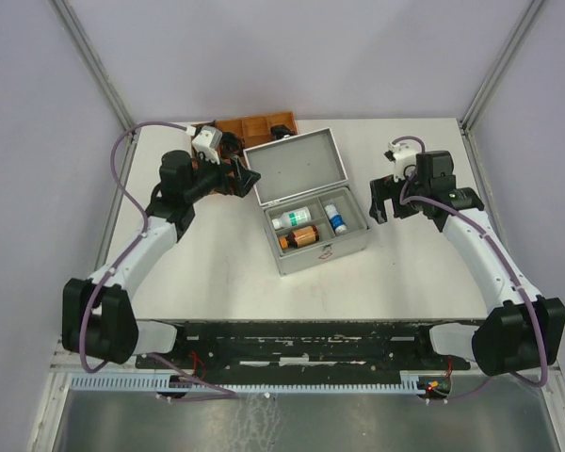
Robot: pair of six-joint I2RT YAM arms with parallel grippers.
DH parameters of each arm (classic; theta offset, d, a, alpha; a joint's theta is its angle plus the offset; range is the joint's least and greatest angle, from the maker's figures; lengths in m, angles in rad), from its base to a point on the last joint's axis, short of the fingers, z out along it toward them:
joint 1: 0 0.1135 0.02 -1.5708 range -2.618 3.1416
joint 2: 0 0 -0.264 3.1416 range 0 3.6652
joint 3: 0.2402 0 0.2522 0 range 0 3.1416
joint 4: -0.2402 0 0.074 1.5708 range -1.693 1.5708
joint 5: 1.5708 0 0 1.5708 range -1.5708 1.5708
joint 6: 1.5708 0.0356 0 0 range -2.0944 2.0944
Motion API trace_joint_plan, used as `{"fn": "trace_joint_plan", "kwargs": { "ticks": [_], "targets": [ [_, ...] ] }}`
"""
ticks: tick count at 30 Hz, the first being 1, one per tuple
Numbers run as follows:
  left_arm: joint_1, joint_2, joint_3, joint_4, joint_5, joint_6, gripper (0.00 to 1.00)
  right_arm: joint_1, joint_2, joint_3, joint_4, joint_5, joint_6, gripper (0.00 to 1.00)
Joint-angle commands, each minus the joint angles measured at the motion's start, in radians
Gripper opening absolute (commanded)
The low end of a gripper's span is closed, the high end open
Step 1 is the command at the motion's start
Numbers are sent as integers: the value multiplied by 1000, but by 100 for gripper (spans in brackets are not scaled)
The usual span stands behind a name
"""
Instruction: Organize the medicine kit
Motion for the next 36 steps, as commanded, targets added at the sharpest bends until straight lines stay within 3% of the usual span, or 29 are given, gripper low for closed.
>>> {"fn": "trace_joint_plan", "kwargs": {
  "ticks": [1, 7, 14, 19, 25, 31, 36],
  "targets": [
    [23, 119, 68, 103, -52, -176, 99, -11, 5, 5, 27, -14, 0, 100],
    [26, 254, 93, 229, -34, -258, 99, -17, 11, 6, 24, -27, -1, 100],
    [24, 406, 132, 362, 82, -357, 99, -17, 19, 9, 18, -34, -2, 100],
    [21, 471, 167, 382, 134, -406, 99, -18, 26, 10, 18, -37, -2, 100],
    [22, 449, 121, 540, 243, -446, 99, -18, 37, 16, 12, -42, -2, 100],
    [21, 417, 124, 594, 342, -430, 99, -18, 35, 13, 32, -37, 17, 100],
    [15, 382, 103, 605, 395, -402, 99, -19, 76, 29, 210, -117, 106, 98]
  ]
}}
